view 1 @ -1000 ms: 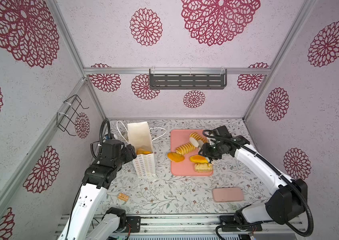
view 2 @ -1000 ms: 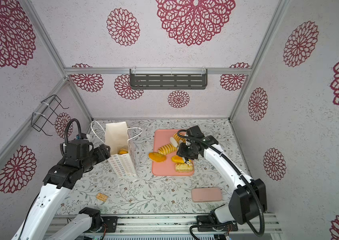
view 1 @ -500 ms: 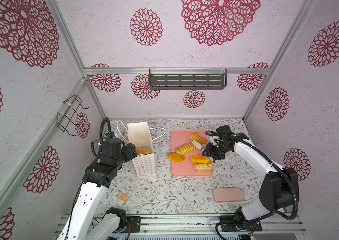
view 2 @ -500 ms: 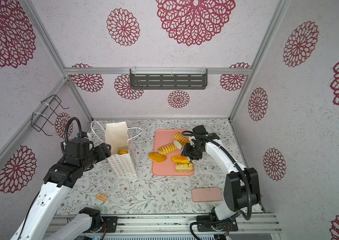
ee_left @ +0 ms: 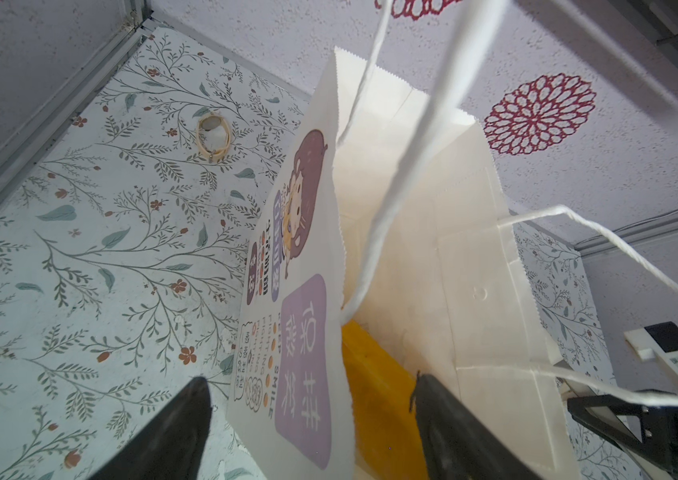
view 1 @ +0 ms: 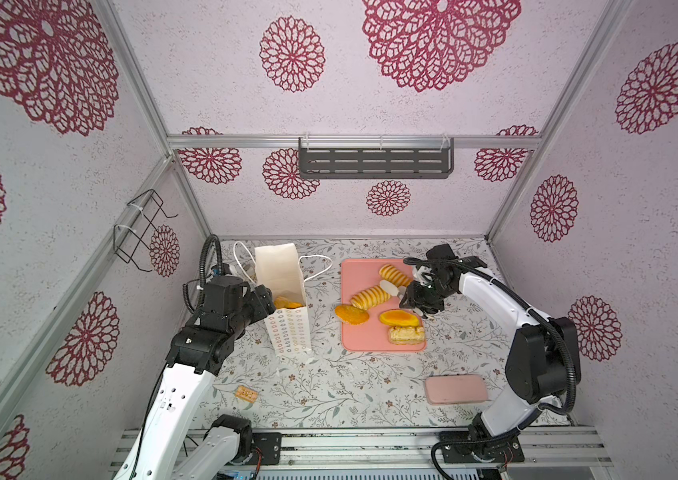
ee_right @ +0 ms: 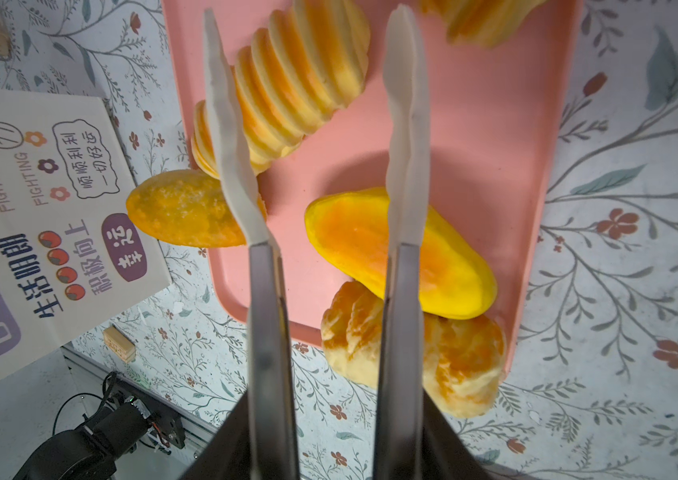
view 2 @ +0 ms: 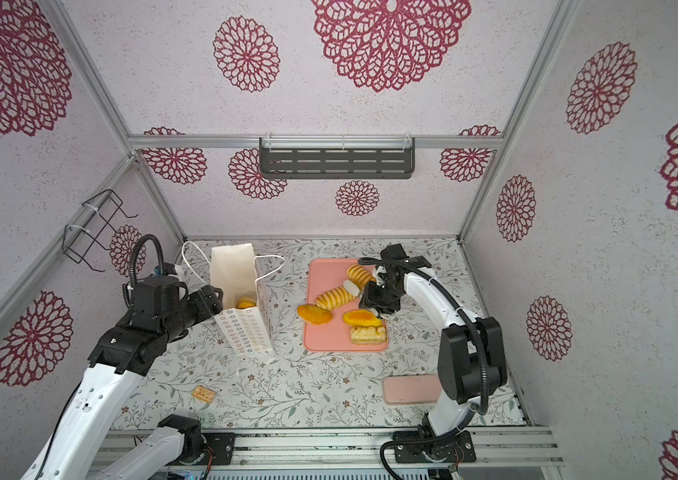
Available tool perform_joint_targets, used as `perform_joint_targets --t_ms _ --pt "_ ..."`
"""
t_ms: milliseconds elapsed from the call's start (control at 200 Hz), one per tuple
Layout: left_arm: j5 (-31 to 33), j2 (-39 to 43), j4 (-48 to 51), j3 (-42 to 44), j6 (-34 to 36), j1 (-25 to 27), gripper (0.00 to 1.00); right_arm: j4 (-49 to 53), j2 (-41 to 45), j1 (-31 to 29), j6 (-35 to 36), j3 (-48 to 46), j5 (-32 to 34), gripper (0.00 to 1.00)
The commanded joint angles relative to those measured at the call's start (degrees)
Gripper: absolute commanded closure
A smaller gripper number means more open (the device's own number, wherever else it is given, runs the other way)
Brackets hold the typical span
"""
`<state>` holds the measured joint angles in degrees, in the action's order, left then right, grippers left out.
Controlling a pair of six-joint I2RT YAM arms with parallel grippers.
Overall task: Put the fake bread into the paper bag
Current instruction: 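Lower the right tongs onto the striped yellow roll and pinch it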
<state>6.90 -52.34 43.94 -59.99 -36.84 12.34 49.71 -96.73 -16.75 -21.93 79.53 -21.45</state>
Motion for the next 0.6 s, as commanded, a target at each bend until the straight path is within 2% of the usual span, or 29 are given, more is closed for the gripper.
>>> perform_joint_targets --t_ms 0,595 --pt "0.1 0.7 -1.3 0.7 0.5 -0.2 0.20 0.7 -0.6 0.2 1.7 2.2 -1.4 0.51" --pt "0.7 0.9 -0.5 0.2 0.7 -0.3 0.19 -0.8 -5.6 0.2 1.8 4.8 -4.0 0.51"
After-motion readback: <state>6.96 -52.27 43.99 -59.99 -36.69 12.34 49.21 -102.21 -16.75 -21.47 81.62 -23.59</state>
